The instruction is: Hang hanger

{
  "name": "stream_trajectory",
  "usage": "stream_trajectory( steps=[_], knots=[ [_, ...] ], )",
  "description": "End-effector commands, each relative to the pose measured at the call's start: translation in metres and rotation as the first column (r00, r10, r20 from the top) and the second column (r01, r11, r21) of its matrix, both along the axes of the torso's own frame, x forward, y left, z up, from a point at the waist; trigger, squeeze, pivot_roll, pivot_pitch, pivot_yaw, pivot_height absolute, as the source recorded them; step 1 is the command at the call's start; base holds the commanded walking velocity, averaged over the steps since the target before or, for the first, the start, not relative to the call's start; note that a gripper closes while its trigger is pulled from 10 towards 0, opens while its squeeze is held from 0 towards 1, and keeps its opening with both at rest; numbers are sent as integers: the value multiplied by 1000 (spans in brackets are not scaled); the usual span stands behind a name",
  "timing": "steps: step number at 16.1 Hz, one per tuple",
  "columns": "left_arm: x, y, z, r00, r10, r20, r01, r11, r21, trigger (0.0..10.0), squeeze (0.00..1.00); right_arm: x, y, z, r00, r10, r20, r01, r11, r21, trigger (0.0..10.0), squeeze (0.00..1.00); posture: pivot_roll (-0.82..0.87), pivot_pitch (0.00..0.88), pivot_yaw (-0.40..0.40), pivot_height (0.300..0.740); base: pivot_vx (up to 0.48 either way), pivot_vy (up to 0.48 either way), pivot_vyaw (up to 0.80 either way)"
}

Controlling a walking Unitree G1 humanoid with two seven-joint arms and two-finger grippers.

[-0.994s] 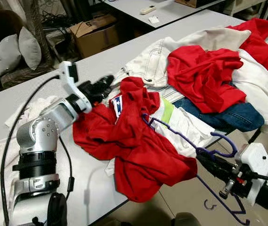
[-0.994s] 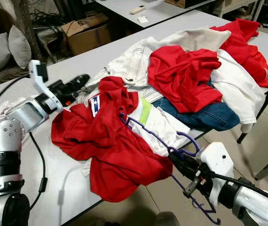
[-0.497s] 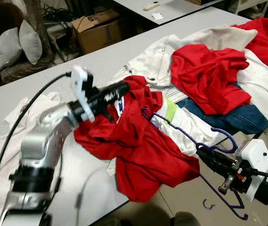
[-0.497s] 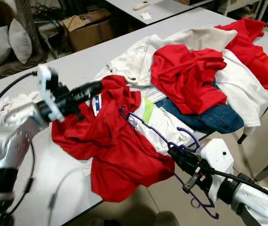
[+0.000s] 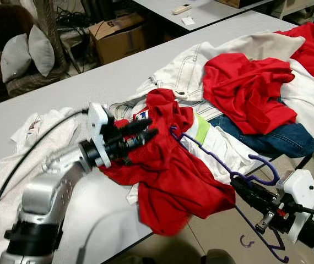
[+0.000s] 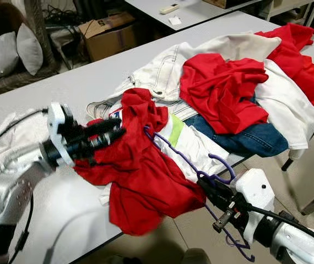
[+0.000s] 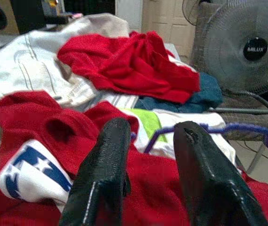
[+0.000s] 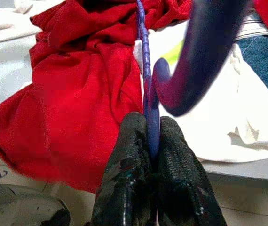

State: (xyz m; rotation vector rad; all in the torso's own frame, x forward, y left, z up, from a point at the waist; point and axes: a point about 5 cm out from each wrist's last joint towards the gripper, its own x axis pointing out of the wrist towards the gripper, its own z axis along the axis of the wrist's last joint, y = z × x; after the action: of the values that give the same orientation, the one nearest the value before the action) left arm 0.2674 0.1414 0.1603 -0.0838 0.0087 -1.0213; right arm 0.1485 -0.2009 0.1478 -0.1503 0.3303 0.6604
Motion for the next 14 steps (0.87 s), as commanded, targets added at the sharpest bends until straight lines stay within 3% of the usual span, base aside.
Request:
stream_trajectory(
  steps=[1,3,4,5,8,10,12,13,14],
  knots=[
    [0,2,3,1000,10,11,-10,1000,2,10000,1000,0,1,0,1000,-2,0,2,1000,-2,10000,0,-291,0,164,740,0,0,0],
    [2,1,-1,1000,2,-19,-2,1000,19,10000,1000,1,2,-1,1000,0,1,0,1000,-2,10000,0,-298,0,172,740,0,0,0],
    [4,0,-5,997,1,-75,0,1000,16,10000,1000,2,1,-1,1000,-1,2,1,1000,-3,10000,0,-300,0,175,740,0,0,0],
    [11,-1,-10,986,47,-160,-44,999,20,10000,1000,3,1,-2,1000,-3,3,3,1000,-4,10000,0,-308,0,178,740,0,0,0],
    [18,3,-11,967,98,-234,-97,995,16,10000,1000,3,1,-2,1000,-5,6,5,1000,-5,10000,0,-315,0,179,740,0,0,0],
    [24,7,-1,952,123,-279,-141,989,-45,10000,1000,3,0,-1,1000,-5,2,5,1000,-10,10000,0,-314,0,171,740,0,0,0],
    [23,8,-5,950,134,-282,-134,991,21,10000,1000,1,1,-1,1000,-2,-1,2,1000,-9,10000,0,-314,0,170,740,0,0,0],
    [24,10,-8,945,165,-283,-150,986,72,10000,620,0,0,1,1000,-1,-2,1,1000,-11,10000,0,-312,0,169,740,0,0,0],
    [23,10,-10,938,168,-302,-146,985,95,10000,63,0,-1,2,1000,0,-3,0,1000,-12,10000,0,-310,0,168,740,0,0,0]
  ],
)
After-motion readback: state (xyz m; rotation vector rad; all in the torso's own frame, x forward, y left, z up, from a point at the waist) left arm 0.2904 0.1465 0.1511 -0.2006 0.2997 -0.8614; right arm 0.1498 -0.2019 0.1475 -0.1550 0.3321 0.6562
